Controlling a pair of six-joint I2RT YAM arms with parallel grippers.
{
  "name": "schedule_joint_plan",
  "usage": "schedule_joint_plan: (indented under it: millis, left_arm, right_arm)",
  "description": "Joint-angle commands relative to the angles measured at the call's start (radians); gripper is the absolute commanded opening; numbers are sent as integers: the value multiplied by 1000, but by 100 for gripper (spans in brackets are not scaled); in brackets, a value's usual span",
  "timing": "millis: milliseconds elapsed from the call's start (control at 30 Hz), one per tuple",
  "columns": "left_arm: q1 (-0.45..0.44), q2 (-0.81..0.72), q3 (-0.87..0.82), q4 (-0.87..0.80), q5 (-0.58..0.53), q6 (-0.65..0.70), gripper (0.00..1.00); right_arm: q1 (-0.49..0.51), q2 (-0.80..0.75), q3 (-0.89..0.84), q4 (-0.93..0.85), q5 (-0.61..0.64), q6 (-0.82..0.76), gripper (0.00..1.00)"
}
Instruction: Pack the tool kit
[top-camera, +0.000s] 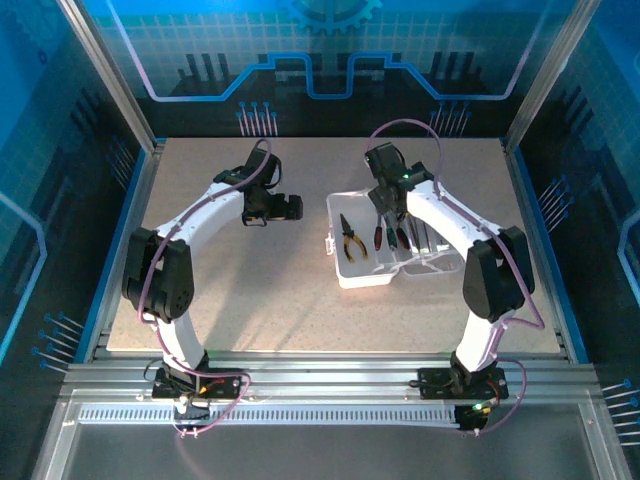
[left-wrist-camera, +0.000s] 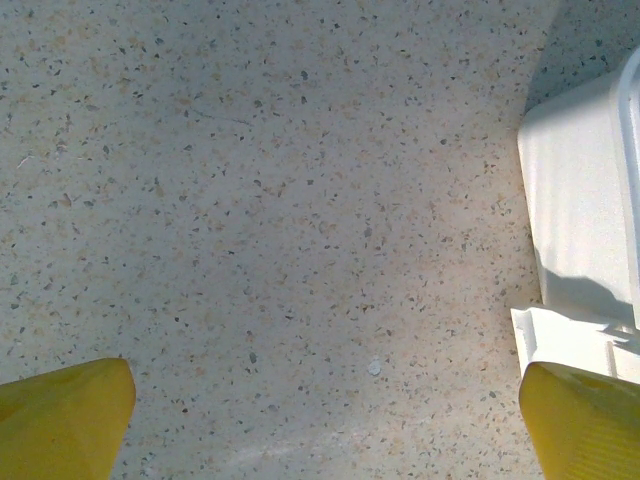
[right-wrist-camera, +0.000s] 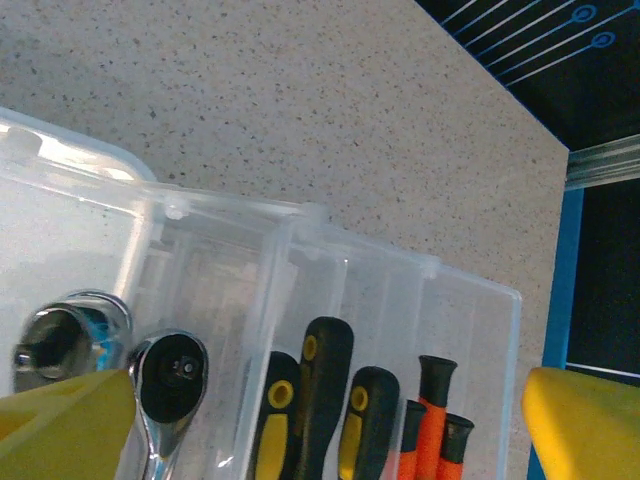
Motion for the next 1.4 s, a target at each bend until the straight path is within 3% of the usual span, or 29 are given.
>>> schedule_joint_plan:
  millis: [0,200,267,467,700,933,1033,1100,1167,1367]
  left_arm:
    - [-5,-3,26,-24,18,10,99]
    - [-6,-2,23,-24,19,10,99]
    - [-6,-1,19,-21,20,10,99]
    - [-6,7,-10,1,37,6,99]
    - [-6,37,-59,56,103,-20,99]
    - [-9,68,-87,153,198,-65,99]
    - [-20,97,-64,177,226,-71,99]
    - [-27,119,-45,185,243,-73,99]
    - [-33,137,-28,192,249,-76,99]
    - [-35,144,-36,221,259,-85,99]
  right_arm:
    - [-15,-46,-19,-8,22,6,100]
    - [-25,-75,-38,-12,-22,18,100]
    - [-41,-96,-47,-16,-88,43,100]
    - [-291,-280,-199,62,-613,223,100]
    - [-547,-466,-407,111,-809,384,100]
    - [-741,-833,-700,149,-802,605,100]
    - [-790,-953,-764,107,-795,645,88]
    - [-814,-987,-788,73,-816,653,84]
    - [-827,-991,-807,42,-842,655,73]
    - [-833,-976,-920,70,-916,688,65]
